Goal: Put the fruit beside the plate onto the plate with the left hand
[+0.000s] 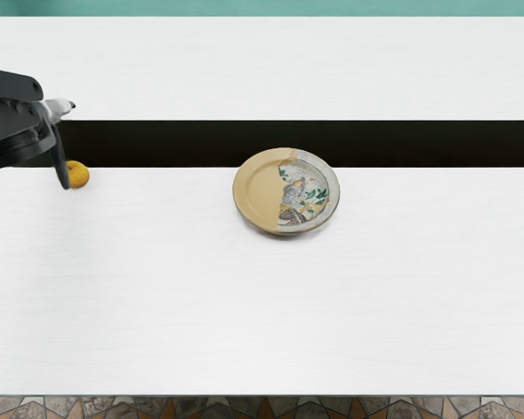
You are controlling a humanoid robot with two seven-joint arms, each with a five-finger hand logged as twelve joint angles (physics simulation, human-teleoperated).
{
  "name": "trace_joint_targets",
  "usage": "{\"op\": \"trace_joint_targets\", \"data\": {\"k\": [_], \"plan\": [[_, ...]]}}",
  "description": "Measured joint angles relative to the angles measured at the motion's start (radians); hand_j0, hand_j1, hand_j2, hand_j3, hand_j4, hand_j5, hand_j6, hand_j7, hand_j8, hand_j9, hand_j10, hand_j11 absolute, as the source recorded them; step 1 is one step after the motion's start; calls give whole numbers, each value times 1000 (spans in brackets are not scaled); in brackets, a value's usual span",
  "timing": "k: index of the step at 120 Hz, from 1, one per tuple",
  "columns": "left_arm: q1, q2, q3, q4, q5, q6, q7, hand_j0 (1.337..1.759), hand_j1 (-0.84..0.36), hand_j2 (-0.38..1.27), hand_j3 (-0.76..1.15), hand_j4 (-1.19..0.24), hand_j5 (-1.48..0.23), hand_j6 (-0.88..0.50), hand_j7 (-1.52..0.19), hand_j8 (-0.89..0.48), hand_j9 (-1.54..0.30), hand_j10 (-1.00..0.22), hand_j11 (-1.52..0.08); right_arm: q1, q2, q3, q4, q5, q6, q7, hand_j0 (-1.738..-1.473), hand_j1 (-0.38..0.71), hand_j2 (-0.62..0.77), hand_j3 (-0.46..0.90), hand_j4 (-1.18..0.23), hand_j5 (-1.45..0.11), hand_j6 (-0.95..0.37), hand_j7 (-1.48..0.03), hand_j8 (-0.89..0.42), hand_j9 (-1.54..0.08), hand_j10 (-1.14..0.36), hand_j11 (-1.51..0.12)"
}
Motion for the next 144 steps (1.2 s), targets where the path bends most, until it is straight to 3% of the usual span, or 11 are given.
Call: {"op": "trace_joint_targets", "data": {"k": [34, 80, 113, 144], "plan": [[73, -32, 0, 108, 2, 8, 1, 1658, 264, 15, 0, -72, -93, -73, -93, -73, -93, -72, -93, 0, 0, 0, 0, 0, 0, 0, -1658, -337, -2, 0, -10, -13, -10, -13, -10, -13, -10, -13], [130, -33, -42, 126, -6, -5, -1, 1658, 104, 42, 0, -206, -266, -206, -266, -206, -266, -205, -266, 1, 0, 0, 0, 0, 0, 0, -1658, -337, -2, 0, -10, -13, -10, -13, -10, -13, -10, -13], [157, -22, -60, 129, -11, -3, -1, 1658, 72, 47, 0, -233, -301, -233, -301, -233, -301, -232, -301, 0, 0, 0, 0, 0, 0, 0, -1658, -337, -2, 0, -10, -13, -10, -13, -10, -13, -10, -13], [208, -30, -59, 199, -6, 6, -1, 1658, 63, 49, 0, -241, -311, -241, -311, -241, -311, -240, -311, 0, 0, 0, 0, 0, 0, 0, -1658, -337, -2, 0, -10, -13, -10, -13, -10, -13, -10, -13]]}}
